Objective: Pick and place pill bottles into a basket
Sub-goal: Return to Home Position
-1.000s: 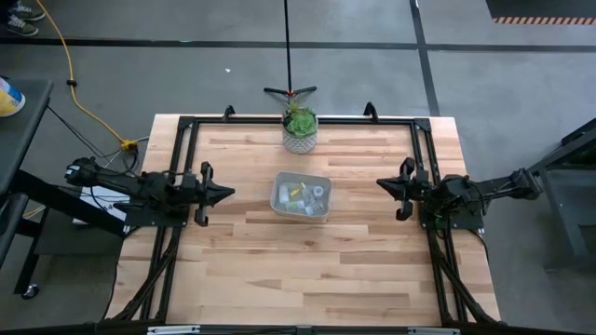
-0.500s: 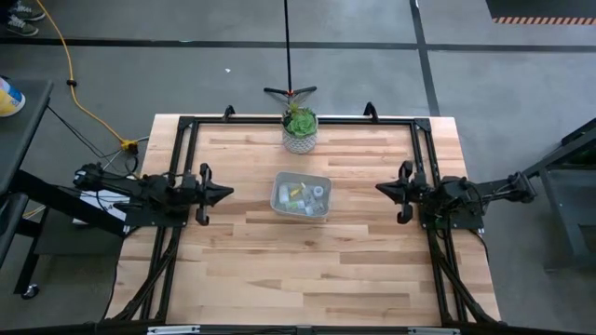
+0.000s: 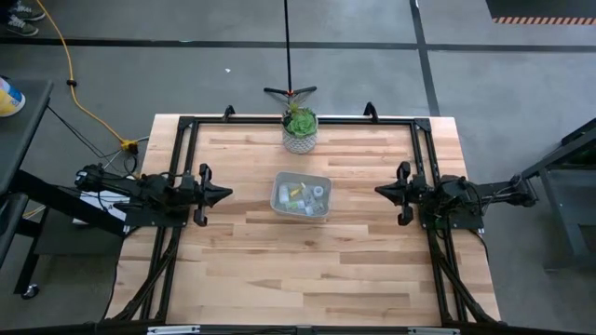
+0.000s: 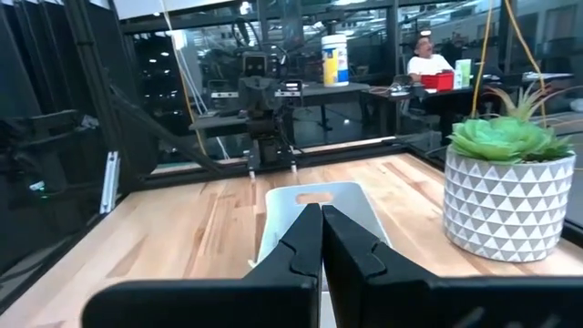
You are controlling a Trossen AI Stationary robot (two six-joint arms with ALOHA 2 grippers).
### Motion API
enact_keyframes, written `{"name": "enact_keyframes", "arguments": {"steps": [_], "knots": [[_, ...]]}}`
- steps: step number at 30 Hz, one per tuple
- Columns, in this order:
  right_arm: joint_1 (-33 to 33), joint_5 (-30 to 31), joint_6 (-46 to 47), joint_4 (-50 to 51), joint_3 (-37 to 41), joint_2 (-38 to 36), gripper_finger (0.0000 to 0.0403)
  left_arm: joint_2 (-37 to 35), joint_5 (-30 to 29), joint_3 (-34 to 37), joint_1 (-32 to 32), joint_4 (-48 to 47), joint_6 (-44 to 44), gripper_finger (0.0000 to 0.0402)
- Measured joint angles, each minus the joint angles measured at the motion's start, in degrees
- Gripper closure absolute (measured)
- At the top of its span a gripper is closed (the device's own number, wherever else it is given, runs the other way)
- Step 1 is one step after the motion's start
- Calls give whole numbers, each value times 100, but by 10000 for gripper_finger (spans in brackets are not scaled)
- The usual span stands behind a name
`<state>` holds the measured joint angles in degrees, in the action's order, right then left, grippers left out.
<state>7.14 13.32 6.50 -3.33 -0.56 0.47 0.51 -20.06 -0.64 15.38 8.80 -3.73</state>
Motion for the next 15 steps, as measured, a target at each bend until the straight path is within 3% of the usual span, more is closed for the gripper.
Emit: {"name": "enact_keyframes", "arguments": {"steps": [5,15], "knots": [[-49,17,-11,9,0,0,403,0,-130,2,0,-116,-93,373],[-49,14,-8,7,2,0,403,4,-154,2,0,-299,-100,263]]}}
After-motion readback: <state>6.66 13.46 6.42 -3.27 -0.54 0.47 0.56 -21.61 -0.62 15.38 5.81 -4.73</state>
